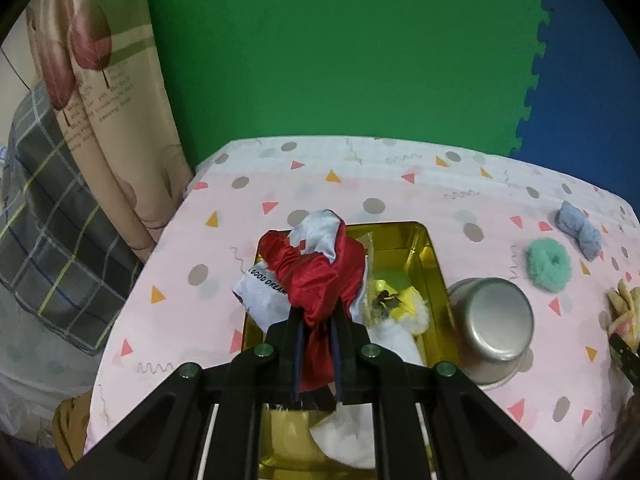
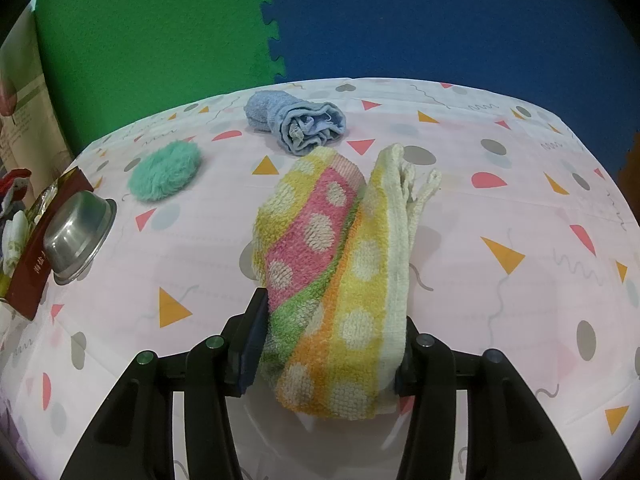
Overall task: Organize soft objects
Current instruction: 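Carry the red-white sock into the tin box and open the left gripper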
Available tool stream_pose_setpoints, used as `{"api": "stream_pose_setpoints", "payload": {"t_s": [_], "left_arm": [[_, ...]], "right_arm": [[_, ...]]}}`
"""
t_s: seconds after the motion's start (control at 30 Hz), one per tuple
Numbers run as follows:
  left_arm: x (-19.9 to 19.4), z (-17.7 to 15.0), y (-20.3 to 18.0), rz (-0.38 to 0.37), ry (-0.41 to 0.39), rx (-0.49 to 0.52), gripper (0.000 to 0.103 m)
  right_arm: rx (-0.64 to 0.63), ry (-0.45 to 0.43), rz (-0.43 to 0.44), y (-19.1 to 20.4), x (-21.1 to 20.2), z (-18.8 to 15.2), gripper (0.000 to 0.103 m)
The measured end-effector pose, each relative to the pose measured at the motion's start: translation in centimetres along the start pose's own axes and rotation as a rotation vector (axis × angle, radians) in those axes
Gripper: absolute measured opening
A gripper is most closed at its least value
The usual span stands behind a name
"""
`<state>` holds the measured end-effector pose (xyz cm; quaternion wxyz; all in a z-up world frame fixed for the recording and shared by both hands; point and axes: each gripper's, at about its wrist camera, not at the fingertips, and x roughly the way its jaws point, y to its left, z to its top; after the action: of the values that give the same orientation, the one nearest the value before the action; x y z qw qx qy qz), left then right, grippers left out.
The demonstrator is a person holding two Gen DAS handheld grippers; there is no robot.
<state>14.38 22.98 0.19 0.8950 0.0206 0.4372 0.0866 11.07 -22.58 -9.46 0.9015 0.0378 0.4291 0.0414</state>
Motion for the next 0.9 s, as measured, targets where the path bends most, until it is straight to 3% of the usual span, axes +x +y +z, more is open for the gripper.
{"api": "stream_pose_setpoints", "payload": {"t_s": [0.43, 0.53, 0.67, 0.9], "left_arm": [[5.5, -0.1, 0.2, 0.01, 0.084, -0.018, 0.015], [5.6, -0.2, -0.1, 0.033, 0.087, -0.001, 0.02], [5.1, -0.2, -0.1, 0.032, 0.082, -0.009, 0.038], [3.0, -0.7, 0.2, 0.015, 0.055, -0.016, 0.039]], "right_arm": [[-0.012, 0.003, -0.008, 0.2, 0.1, -0.1, 0.049], [-0.015, 0.004, -0.009, 0.3, 0.1, -0.1, 0.05], [-0.028, 0.008, -0.018, 0.5, 0.1, -0.1, 0.052], [-0.032, 0.009, -0.022, 0.6, 0.1, -0.1, 0.052]]}}
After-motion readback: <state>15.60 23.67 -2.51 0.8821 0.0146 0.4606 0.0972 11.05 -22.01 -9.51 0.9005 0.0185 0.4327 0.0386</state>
